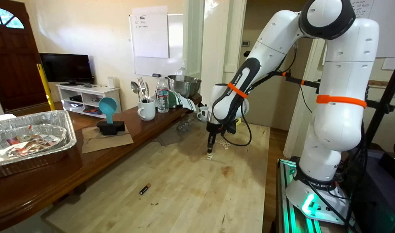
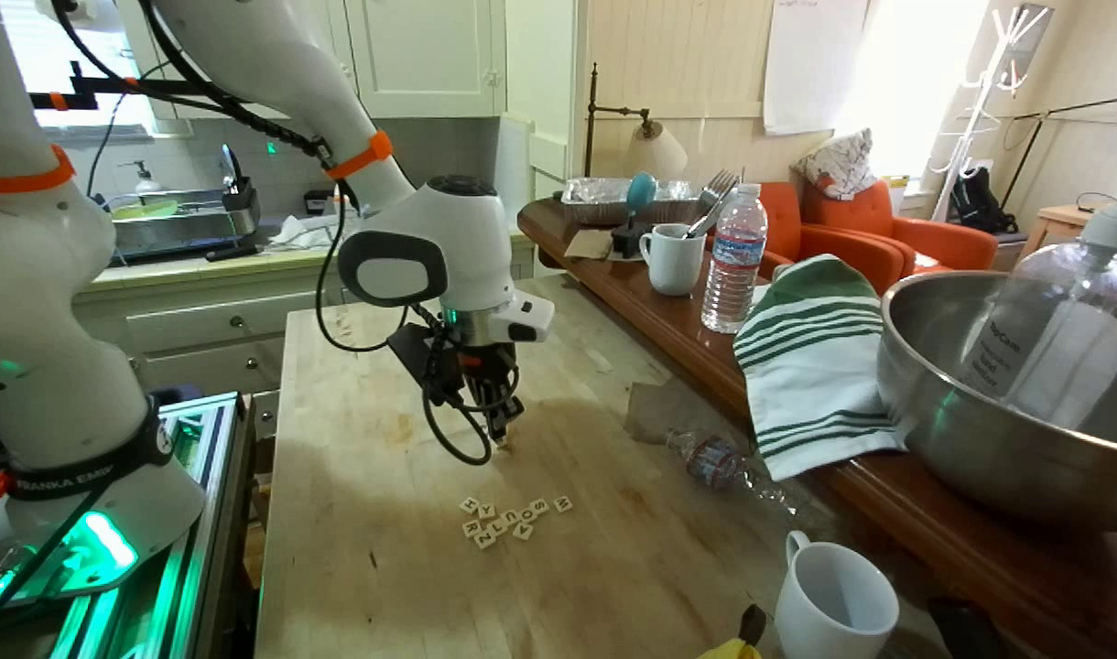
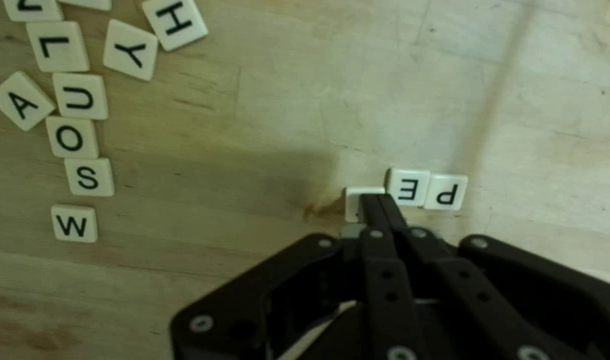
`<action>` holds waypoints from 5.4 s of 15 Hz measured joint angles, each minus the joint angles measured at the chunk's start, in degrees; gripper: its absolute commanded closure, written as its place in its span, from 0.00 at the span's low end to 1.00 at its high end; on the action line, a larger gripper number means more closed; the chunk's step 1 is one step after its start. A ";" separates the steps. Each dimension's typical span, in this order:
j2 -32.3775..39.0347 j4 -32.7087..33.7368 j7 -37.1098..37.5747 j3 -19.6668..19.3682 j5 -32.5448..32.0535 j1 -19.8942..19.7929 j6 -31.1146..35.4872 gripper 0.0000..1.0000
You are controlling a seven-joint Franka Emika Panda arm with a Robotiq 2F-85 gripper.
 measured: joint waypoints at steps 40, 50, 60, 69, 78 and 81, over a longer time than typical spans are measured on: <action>1.87 -0.45 -3.39 0.52 4.02 -0.92 5.35 1.00; 1.47 -1.01 -3.98 0.69 5.63 -0.92 5.35 1.00; 1.12 -1.49 -4.06 1.16 6.92 -0.92 5.35 1.00; 0.61 -2.07 -4.06 1.27 6.94 -0.92 5.35 1.00; -1.91 -2.21 -4.26 1.27 8.15 -0.94 5.35 1.00; -3.03 -2.80 -4.25 1.27 8.15 -0.92 5.16 0.67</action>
